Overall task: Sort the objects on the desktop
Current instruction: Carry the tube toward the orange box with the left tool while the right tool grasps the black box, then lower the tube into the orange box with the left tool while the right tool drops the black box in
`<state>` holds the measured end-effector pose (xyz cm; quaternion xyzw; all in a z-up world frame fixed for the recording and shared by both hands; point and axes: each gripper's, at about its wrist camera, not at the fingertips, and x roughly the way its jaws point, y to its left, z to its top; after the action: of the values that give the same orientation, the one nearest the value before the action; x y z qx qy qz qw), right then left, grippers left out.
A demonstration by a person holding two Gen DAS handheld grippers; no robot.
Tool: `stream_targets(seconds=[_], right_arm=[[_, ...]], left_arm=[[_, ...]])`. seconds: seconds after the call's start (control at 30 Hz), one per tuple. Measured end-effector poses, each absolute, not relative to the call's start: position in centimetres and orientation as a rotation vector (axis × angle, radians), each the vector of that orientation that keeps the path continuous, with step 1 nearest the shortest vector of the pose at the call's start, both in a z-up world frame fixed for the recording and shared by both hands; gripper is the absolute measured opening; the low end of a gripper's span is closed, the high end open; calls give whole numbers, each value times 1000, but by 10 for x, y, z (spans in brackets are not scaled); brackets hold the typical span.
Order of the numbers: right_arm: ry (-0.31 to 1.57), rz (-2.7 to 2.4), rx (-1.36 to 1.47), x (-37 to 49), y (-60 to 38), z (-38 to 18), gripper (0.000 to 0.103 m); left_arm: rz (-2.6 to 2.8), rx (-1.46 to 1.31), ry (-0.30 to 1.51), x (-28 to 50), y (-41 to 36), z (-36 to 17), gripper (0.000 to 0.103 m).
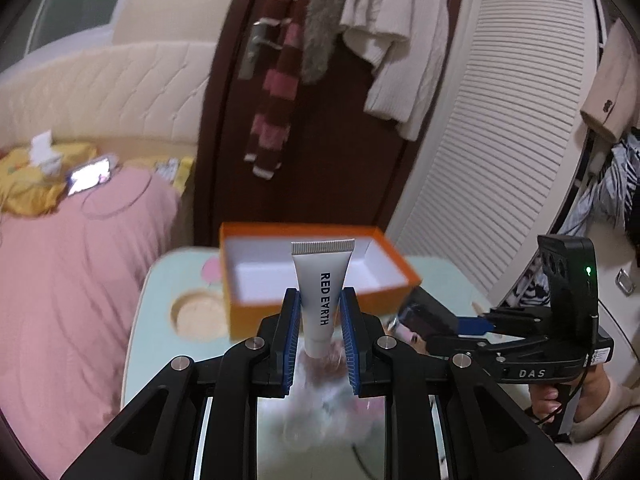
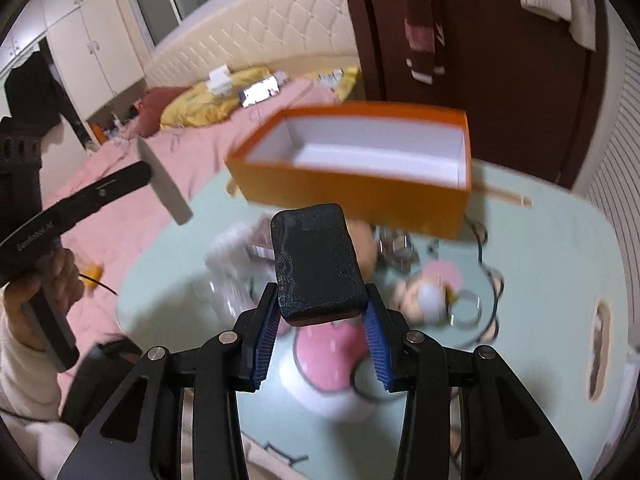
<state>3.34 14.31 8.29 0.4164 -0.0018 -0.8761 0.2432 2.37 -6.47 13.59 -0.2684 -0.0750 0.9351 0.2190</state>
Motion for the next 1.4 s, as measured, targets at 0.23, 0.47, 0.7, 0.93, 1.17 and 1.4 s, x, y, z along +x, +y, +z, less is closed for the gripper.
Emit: stream_targets(seconds=[0.23, 0.47, 0.7, 0.93, 1.17, 1.4], right_arm=[[-32, -2481, 1087, -20, 149, 107, 42], [-72, -2548, 1146, -80, 157, 96, 42], [-36, -2538, 1229, -109, 143, 68, 42], [10, -2558, 1239, -114, 140, 57, 42], [-3, -2561, 1241, -117, 144, 56, 42], [-91, -2572, 1152, -107, 157, 72, 42]], left_arm=[[2596, -769, -179, -42, -45, 144, 19], [2591, -890, -212, -97, -32, 114, 19], [2575, -1011, -190, -117, -24, 79, 19], [2561, -1060, -180, -122, -22, 63, 10], [2562, -1052, -219, -119, -26, 64, 10], [2611, -945, -319, -105, -44, 91, 62]])
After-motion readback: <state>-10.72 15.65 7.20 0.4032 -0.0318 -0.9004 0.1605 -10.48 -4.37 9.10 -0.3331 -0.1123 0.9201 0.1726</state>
